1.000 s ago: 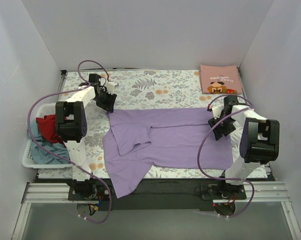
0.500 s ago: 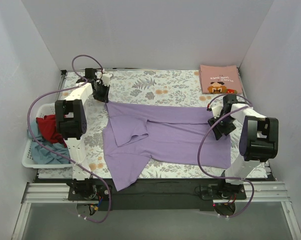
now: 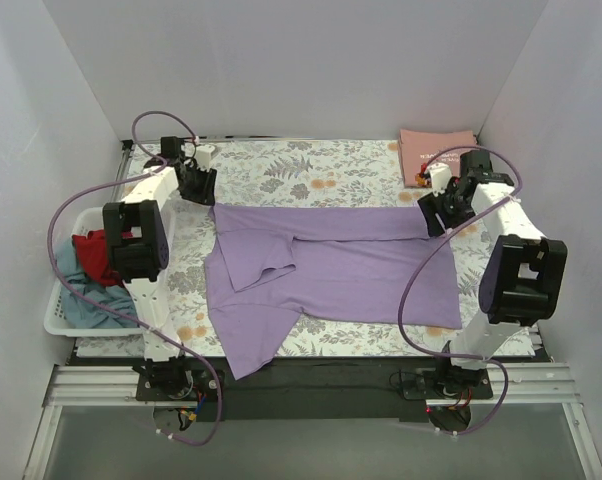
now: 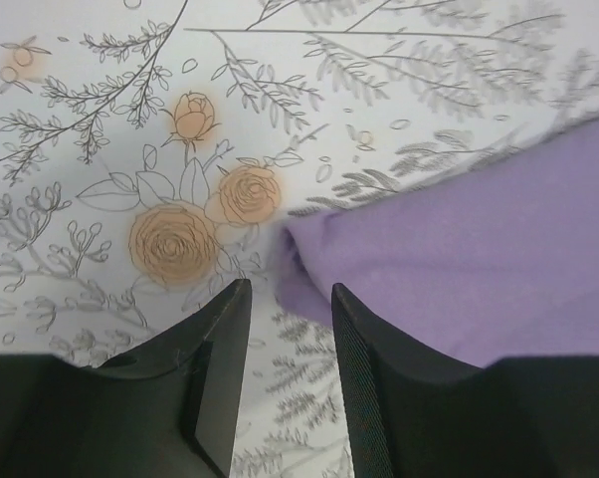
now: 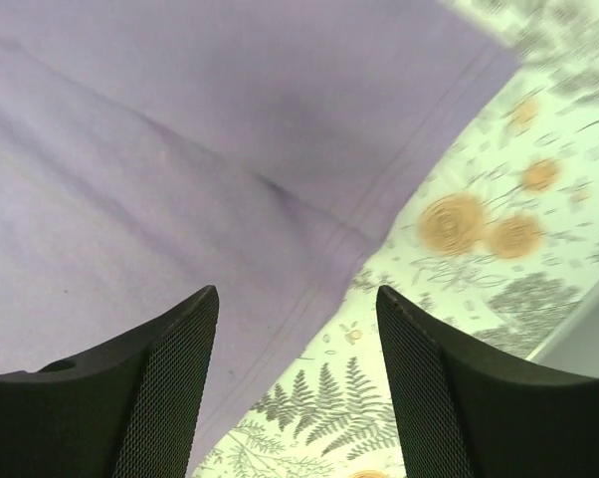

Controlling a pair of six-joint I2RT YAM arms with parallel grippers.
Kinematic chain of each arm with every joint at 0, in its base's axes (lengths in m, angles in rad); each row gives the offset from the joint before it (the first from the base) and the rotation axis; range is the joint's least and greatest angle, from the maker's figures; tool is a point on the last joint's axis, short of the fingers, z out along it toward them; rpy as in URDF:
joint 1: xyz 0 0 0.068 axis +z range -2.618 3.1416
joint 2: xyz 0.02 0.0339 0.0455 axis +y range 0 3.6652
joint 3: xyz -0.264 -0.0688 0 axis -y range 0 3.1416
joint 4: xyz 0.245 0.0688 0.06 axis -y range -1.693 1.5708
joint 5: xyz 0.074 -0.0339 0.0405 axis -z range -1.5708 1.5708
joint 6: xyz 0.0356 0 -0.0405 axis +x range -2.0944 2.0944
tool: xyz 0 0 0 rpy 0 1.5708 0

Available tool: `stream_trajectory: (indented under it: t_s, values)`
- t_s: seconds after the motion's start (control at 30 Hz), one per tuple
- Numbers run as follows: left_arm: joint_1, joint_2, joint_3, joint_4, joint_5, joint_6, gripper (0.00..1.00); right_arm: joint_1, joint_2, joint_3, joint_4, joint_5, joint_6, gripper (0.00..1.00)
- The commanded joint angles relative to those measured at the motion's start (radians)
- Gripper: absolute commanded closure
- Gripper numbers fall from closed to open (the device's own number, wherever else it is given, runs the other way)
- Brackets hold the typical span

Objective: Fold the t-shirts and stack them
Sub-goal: Fold the tshirt

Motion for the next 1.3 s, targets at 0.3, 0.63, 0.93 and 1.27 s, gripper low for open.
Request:
stream_trajectory:
  t_s: [0.3,0.63,0.93,1.27]
  values:
    - [-0.107,-0.258,-0.242,-0.025,0.132,-0.079,0.66,-0.005,0.236,0.269,0.028,-0.019,0.123,0.49]
    - [-0.104,-0.172,-0.341,-0.027,0.027,-0.105,0.72,-0.005,0.408,0.272,0.154,0.093,0.132,0.5]
    - [-0.096,-0.018,-0.128,-0.056,0.042,-0.095,0.71,-0.004,0.508,0.448,0.174,0.081,0.163,0.45]
    - [-0.094,-0.461,-0.278,-0.342,0.399,0.206,0.24,-0.004,0.019,0.224,-0.037,-0.152,-0.058,0.19]
